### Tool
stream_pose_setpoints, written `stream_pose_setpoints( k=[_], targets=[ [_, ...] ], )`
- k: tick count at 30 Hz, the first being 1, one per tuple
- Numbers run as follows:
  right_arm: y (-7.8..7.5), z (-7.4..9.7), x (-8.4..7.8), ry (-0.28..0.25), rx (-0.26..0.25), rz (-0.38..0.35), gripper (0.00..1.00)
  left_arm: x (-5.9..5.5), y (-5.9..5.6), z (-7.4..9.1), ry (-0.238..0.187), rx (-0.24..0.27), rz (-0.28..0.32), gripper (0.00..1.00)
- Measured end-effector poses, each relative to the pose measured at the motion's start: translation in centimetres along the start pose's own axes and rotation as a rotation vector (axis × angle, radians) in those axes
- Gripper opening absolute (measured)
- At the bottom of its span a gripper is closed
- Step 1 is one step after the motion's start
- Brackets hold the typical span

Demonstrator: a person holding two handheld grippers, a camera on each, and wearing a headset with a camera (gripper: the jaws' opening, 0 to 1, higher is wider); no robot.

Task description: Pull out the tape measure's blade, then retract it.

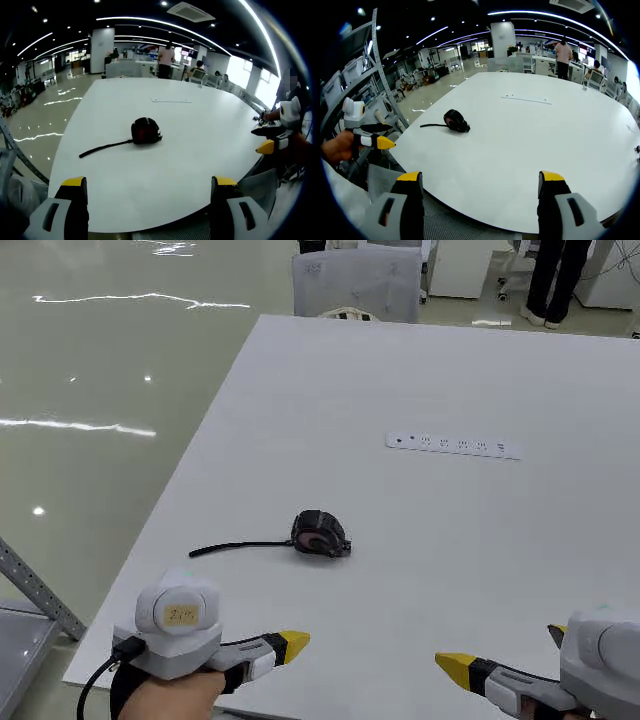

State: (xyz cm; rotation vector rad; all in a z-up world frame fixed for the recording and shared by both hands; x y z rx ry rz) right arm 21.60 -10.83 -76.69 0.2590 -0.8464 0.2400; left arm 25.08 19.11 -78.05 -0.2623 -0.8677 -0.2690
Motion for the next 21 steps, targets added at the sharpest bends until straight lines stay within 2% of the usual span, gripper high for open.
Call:
stream_pose_setpoints(
  k=[11, 21],
  targets=[
    [-0.35, 0.18, -0.27, 0.012, -0.005, -0.001, 0.98, 0.05, -0.33, -0.21, 0.01, 0.001, 0.008, 1.0],
    [-0.4, -0.72, 0.22, 0.026, 0.012, 0.003, 0.97, 0.06, -0.07, -0.58, 0.023, 0.01, 0.029, 1.0]
  ],
)
Point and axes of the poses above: the centre of the closed fingertips' face, and the gripper's own axes: z roughly backward along the fingers, y roughly to its left, x roughly out of its top, the point moved 2 cm from there along z, roughly backward along the fingers, and after that the axes turned 1 degree about -y, right-handed, at the moved point
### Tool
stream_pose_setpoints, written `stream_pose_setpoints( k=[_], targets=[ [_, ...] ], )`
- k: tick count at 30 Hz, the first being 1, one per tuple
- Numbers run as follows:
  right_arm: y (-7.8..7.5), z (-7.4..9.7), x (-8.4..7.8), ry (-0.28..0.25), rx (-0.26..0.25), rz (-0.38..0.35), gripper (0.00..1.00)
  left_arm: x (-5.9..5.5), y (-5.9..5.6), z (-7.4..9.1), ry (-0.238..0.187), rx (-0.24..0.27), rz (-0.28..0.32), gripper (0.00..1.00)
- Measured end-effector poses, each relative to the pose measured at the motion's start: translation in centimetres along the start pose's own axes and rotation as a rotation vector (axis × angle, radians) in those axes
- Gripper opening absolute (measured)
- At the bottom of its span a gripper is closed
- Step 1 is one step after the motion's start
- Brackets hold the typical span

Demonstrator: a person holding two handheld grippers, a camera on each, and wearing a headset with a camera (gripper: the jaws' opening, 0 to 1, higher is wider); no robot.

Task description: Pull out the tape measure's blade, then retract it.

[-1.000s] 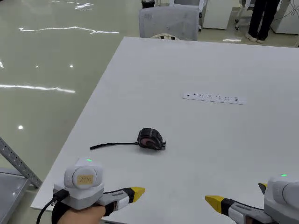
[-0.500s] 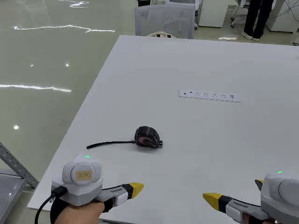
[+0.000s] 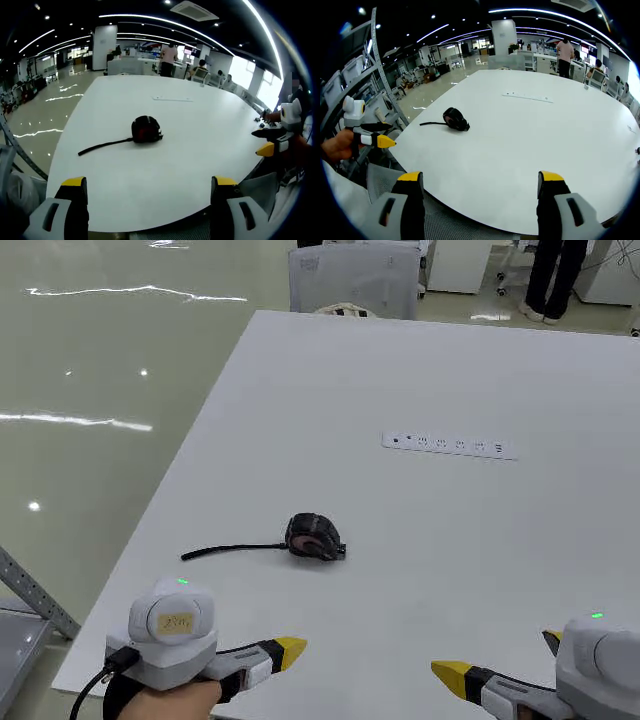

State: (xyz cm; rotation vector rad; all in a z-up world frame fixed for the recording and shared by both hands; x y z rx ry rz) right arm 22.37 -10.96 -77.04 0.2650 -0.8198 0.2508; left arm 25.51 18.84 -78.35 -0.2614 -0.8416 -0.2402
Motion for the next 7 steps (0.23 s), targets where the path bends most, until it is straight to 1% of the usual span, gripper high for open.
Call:
stream_pose_setpoints(
  k=[3, 7],
  targets=[
    [0.05, -0.08, 0.09, 0.003, 0.004, 0.001, 0.97, 0.19, 0.22, 0.02, -0.004, 0.008, 0.003, 1.0],
    [-0.02, -0.19, 0.13, 0.005, 0.005, 0.003, 0.97, 0.1, 0.43, -0.14, 0.0, 0.013, 0.01, 1.0]
  ],
)
Point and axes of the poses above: the centre of the closed fingertips' face, and the gripper's own axes: z roughly backward along the fingers, y roughly to its left, x roughly out of its top, the point moved 2 cm from there along z, roughly backward along the fingers, and after that the axes turned 1 degree about -y, right-handed, at the moved point
